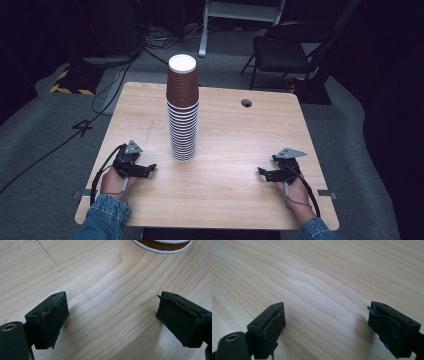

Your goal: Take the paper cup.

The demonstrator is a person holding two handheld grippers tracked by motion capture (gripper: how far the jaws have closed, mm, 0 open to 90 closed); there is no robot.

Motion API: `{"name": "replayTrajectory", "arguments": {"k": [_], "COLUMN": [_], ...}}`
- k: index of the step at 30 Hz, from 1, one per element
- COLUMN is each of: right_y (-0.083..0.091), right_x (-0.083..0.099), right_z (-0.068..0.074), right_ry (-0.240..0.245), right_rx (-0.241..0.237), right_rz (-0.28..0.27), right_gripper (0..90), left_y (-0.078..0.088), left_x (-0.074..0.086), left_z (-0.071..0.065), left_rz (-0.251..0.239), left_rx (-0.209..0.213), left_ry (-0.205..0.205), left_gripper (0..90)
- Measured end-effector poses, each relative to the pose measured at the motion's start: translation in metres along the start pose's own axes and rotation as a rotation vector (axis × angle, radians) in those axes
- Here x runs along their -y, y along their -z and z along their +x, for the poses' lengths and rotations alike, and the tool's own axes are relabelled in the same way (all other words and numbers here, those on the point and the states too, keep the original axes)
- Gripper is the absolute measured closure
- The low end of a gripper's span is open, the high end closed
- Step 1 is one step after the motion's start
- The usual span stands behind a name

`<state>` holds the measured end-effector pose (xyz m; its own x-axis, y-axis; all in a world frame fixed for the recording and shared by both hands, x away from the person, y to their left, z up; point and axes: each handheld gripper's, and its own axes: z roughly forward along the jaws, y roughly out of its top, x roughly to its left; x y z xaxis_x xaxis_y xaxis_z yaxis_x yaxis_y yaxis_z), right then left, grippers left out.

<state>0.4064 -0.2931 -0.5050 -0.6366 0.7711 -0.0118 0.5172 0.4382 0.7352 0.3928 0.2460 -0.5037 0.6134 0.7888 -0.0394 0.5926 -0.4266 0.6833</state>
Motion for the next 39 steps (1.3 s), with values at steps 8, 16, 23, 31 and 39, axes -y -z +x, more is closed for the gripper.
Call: {"name": "replayTrajectory", "arguments": {"k": [8, 16, 23, 31, 39], "right_y": [0.001, 0.019, 0.033, 0.042, 0.044], "right_x": [0.0, -0.008, -0.017, -0.05, -0.097], "right_z": [-0.001, -0.002, 0.003, 0.023, 0.051], "right_ry": [-0.013, -0.044, -0.043, 0.013, 0.06], "right_rx": [0.004, -0.019, -0.049, -0.137, -0.258], "right_rz": [0.009, -0.042, -0.099, -0.164, -0.262], "right_gripper": [14.7, 14.7, 14.8, 14.7, 13.8], "left_y": [0.021, 0.063, 0.092, 0.115, 0.132], "left_x": [-0.013, -0.051, -0.085, -0.117, -0.143], "left_z": [0.007, 0.001, -0.006, -0.016, -0.025], "left_rz": [-0.083, -0.239, -0.327, -0.371, -0.419], "left_rx": [0.037, 0.122, 0.195, 0.23, 0.251], "left_ry": [0.045, 0.037, -0.017, -0.068, -0.09], "left_gripper": [8.4, 0.0, 0.0, 0.0, 0.0]}}
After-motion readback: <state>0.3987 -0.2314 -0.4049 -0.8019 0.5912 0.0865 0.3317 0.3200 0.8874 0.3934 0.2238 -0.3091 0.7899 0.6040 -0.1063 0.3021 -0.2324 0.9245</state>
